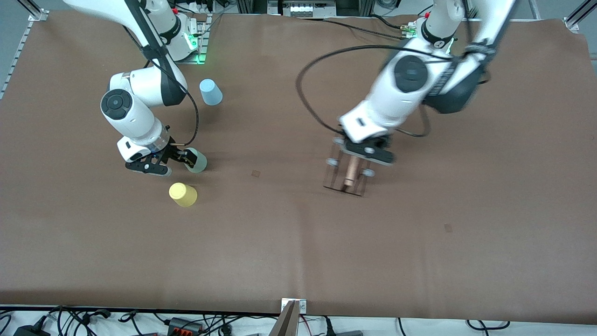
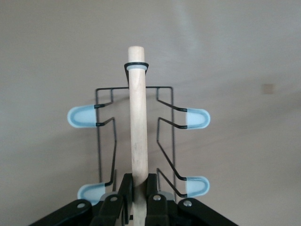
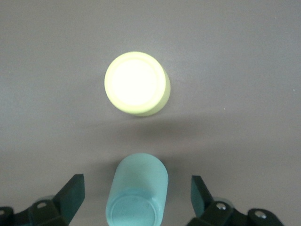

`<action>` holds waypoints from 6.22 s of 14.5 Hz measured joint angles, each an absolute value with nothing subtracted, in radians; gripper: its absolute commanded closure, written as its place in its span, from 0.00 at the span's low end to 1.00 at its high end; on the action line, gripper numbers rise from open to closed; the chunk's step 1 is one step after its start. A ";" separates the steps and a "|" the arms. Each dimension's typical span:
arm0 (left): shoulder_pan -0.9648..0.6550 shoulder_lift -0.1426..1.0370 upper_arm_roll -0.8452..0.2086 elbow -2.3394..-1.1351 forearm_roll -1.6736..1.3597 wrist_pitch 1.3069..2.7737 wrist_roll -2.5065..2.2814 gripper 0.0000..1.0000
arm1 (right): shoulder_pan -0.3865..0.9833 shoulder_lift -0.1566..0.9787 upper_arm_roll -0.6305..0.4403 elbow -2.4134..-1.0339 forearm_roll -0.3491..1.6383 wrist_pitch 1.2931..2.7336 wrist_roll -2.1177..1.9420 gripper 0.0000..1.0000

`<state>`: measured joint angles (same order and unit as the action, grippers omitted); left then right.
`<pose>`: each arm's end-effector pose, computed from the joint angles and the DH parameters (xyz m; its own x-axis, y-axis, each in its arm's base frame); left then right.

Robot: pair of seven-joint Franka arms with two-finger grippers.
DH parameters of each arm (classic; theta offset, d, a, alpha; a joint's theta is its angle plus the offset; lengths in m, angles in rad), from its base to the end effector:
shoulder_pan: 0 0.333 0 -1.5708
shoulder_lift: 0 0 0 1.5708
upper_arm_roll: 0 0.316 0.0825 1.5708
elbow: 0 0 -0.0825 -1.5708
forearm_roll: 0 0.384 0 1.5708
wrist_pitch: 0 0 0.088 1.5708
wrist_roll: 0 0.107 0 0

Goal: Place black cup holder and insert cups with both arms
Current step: 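Carry the rack with the left gripper to the table middle, then lift the teal cup onto a rack peg while the left gripper withdraws, then release the teal cup and move the right gripper toward the yellow cup, then grasp the yellow cup with the right gripper, then carry the yellow cup with the right gripper onto a rack peg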

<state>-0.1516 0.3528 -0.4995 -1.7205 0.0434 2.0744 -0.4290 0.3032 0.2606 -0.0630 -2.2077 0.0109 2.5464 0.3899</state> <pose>0.5345 -0.3676 0.4062 0.9772 -0.2118 -0.0130 -0.2082 -0.9689 0.1337 0.5451 0.1335 0.2688 0.9849 -0.1554 0.0763 -0.1543 -0.9878 -0.0212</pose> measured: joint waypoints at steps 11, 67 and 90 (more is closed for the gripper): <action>-0.303 0.515 -0.497 -1.642 0.172 2.151 -0.721 0.86 | 0.347 0.315 -0.060 -2.214 0.011 2.560 0.473 0.00; -0.002 0.001 -0.086 -1.676 -0.016 1.684 -0.034 0.00 | 0.372 0.243 0.219 -1.786 -0.014 1.967 0.966 0.00; -0.021 0.007 -0.096 -1.677 -0.017 1.676 -0.031 0.00 | 0.182 0.568 0.024 -1.825 -0.074 2.421 0.222 0.87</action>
<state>-0.0210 0.0066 -0.0963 -1.6775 -0.0165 1.6762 -0.0307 0.1820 0.5685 0.0244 -1.8245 -0.0740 2.4214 0.2223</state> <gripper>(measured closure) 0.000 0.119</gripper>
